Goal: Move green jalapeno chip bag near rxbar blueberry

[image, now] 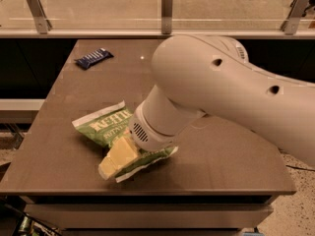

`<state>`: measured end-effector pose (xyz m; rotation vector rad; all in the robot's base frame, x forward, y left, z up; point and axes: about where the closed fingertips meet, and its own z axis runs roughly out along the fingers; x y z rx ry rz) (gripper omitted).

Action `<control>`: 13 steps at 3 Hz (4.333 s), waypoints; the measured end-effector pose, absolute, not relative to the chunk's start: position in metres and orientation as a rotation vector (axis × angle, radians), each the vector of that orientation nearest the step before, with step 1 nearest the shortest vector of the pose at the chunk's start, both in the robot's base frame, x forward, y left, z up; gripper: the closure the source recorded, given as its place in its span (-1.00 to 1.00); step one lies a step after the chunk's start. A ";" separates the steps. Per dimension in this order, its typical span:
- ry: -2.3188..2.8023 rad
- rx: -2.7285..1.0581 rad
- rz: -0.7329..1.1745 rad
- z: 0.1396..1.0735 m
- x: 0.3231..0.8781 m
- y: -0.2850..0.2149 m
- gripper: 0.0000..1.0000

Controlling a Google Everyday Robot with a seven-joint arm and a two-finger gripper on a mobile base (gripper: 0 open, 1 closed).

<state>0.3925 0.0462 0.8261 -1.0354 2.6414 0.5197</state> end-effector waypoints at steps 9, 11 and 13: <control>2.568 -1.118 0.369 0.900 0.444 0.028 1.00; 2.448 -1.182 0.379 0.934 0.484 0.008 1.00; 2.392 -1.220 0.368 0.958 0.536 0.004 1.00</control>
Offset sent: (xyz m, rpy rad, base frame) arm -0.0007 0.0004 0.0012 -0.0009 -0.0034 0.0010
